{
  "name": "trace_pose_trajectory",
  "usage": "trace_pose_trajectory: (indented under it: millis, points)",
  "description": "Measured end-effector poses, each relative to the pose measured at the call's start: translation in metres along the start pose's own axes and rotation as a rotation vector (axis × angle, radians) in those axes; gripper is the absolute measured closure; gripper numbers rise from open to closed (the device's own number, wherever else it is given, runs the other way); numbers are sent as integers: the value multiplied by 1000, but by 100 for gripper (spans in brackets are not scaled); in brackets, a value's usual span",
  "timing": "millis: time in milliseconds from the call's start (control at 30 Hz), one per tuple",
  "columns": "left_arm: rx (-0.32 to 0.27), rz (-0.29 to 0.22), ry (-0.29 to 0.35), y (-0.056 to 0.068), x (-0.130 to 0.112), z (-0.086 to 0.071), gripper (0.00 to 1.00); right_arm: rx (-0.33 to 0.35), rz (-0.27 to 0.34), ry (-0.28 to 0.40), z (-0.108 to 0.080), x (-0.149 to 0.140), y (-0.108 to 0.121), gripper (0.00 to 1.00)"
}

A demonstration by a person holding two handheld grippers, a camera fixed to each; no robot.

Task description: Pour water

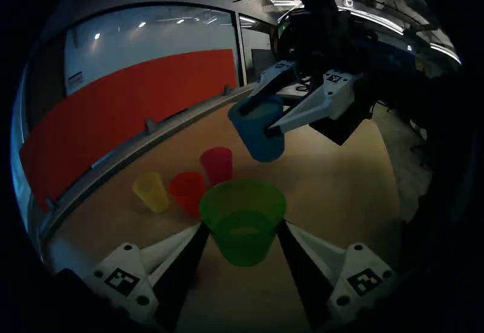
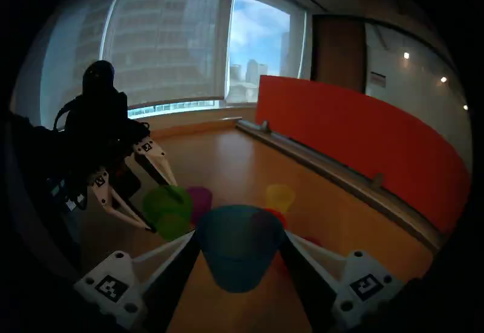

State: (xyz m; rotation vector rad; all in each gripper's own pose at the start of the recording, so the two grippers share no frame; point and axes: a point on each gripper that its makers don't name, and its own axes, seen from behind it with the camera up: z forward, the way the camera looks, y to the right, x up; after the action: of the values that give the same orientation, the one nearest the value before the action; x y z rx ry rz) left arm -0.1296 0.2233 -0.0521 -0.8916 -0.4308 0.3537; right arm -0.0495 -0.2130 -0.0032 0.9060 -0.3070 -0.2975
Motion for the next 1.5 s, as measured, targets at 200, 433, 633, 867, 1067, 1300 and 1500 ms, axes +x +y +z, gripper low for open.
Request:
trace_pose_trajectory:
  millis: [200, 433, 633, 867, 1067, 1300, 1500]
  points:
    - [-6, -1, -28, 0, -7, 4, 18, 8, 5, -30, 6, -13, -1, 9]
    - [-12, -7, -67, -1, -17, 10, 18, 13, 4, -74, 10, -31, -1, 9]
    - [-19, -7, -95, 0, -24, 16, 18, 27, 7, -114, 15, -47, -3, 9]
    - [-29, -10, -126, 2, -35, 22, 18, 34, 1, -157, 22, -64, -3, 8]
    - [-37, -17, -146, 4, -42, 26, 18, 44, 8, -185, 27, -78, -5, 8]
    - [-45, -18, -167, 4, -49, 27, 18, 47, 15, -206, 30, -88, -5, 8]
    - [-49, -14, -183, 4, -55, 29, 18, 56, 17, -215, 33, -93, -9, 8]
